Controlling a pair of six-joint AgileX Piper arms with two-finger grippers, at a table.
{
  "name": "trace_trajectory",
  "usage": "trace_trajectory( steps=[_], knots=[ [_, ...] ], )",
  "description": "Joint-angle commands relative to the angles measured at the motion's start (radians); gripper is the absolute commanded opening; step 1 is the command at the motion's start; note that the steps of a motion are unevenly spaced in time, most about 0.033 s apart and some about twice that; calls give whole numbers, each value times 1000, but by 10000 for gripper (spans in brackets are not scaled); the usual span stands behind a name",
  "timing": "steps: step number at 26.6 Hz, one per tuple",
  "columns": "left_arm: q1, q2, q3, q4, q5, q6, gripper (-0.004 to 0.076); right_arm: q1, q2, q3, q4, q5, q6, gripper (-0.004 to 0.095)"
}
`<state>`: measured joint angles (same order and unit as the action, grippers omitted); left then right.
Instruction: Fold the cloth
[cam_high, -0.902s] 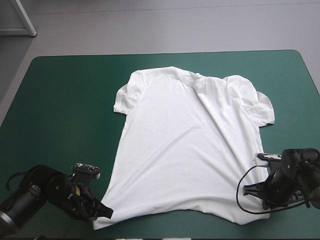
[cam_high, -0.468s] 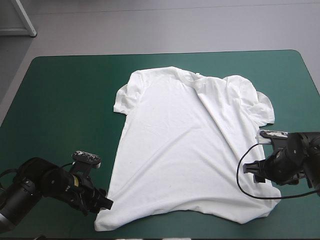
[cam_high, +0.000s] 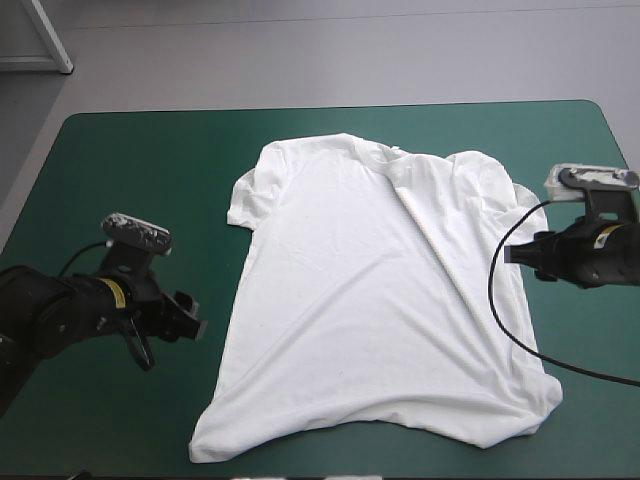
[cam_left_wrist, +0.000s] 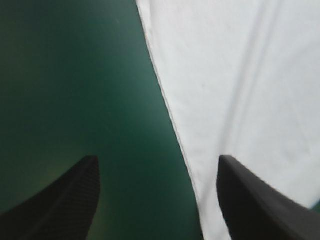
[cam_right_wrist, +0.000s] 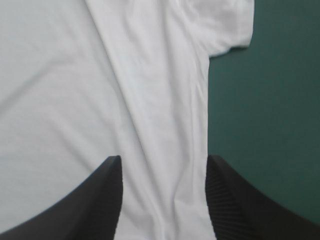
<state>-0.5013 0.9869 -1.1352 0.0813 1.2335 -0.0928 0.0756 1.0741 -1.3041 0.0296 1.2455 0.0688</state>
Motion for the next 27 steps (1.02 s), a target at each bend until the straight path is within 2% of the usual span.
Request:
trace_trajectory(
  steps=[1,11,14,21,24,27],
  knots=[
    [-8,38,-160,97,-36,13,490,-11,-28,-162,2,-26,-39,371],
    [-8,238,-529,147,41,116,490,-11,-58,-438,49,-28,-36,363],
    [-8,318,-566,147,51,152,490,-11,-60,-444,44,-28,-29,362],
    [-8,491,-573,123,54,132,489,-11,-57,-442,33,-28,-29,362],
    [13,586,-573,115,4,117,451,-11,-57,-431,2,-28,-29,362],
    [84,703,-573,0,-26,93,422,-11,-57,-401,-30,-28,-44,362]
  ],
)
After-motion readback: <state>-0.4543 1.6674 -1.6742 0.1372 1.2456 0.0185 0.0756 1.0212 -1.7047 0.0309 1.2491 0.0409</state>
